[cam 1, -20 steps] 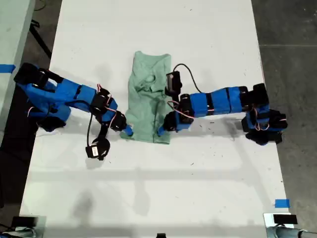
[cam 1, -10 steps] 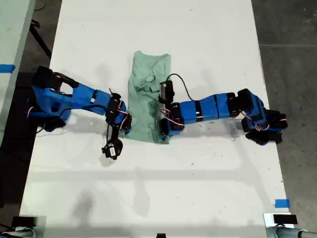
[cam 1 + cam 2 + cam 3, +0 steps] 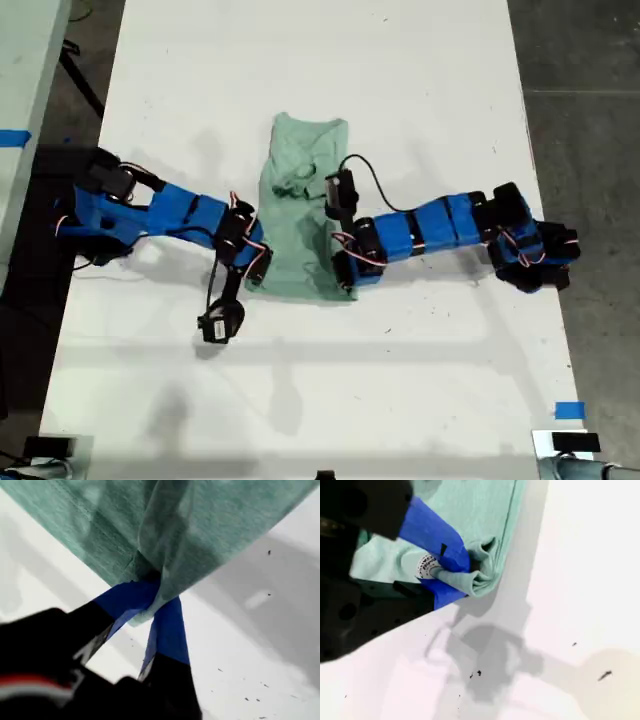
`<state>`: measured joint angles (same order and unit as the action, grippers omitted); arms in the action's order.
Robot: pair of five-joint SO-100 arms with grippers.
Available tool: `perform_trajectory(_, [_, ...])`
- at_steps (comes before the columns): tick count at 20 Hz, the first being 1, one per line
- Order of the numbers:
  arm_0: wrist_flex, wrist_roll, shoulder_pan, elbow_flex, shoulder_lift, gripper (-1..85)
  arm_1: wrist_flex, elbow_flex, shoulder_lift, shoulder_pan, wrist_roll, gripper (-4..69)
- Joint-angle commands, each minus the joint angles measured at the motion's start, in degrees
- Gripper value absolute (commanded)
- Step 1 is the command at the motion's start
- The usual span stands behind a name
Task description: Fold t-shirt
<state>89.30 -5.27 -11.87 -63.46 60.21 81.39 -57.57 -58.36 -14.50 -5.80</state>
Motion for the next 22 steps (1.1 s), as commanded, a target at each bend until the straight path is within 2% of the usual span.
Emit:
perform_trajectory(1, [7.4,-0.4,-6.2,17.4,-3.4,0.0,2.3,7.4,-6.9,-6.1,-0.1,-1.0])
perform_trajectory(5, [6.0,-0.4,-9.8,19.7,3.0,-0.1,1.4,9.1,-10.5,-8.3,-0.1,-1.0])
perform_trajectory(10, [6.9,-7.2,-4.1,19.4,9.9,-0.1,-0.9,9.1,-14.2,0.5,-7.6,-1.1])
perform_trajectory(16, [9.6,-20.0,14.7,17.7,14.2,-0.1,-0.8,8.1,-16.9,15.6,-18.5,-1.1])
perform_trajectory(22, [7.3,-29.7,33.0,17.4,4.7,-0.1,-6.9,5.5,-10.5,28.1,-26.5,-1.1])
